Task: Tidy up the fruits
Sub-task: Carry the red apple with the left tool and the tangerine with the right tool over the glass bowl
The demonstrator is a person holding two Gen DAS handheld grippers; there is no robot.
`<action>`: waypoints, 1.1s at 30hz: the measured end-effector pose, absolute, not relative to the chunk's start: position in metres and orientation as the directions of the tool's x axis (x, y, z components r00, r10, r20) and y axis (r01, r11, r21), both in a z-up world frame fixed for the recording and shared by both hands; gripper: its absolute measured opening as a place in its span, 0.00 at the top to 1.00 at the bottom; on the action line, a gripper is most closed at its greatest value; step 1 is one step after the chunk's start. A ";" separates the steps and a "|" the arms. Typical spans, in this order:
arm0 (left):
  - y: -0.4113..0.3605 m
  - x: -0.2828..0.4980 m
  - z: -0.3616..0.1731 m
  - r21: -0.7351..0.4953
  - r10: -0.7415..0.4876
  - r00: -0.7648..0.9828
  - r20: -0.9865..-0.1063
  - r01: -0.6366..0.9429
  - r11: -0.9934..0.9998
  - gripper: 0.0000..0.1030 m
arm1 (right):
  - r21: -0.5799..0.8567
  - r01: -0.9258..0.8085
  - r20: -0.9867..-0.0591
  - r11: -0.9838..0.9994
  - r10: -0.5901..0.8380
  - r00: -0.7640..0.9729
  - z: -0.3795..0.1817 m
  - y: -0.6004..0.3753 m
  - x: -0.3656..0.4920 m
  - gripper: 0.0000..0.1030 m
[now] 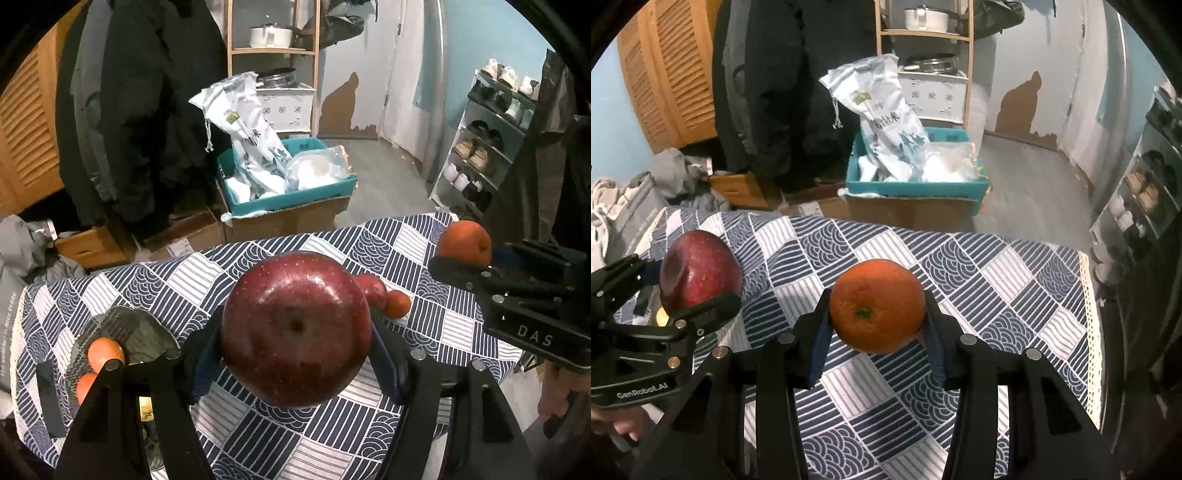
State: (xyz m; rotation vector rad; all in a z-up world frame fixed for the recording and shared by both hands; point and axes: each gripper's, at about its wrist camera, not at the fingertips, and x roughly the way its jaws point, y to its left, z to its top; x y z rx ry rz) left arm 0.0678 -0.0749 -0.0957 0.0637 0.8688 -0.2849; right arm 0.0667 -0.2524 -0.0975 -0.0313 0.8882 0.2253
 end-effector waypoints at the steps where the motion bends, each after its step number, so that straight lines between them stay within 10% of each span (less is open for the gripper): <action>1: -0.073 0.067 -0.094 -0.061 -0.221 0.613 -0.758 0.270 0.961 0.30 | 0.066 -0.211 -0.770 0.975 0.184 0.610 -0.096 -0.251 0.066 0.57; 33: 0.053 0.055 -0.086 -0.075 -0.086 0.667 -0.740 0.044 0.996 0.30 | 0.069 -0.394 -0.776 0.916 0.298 0.557 -0.098 -0.128 0.094 0.57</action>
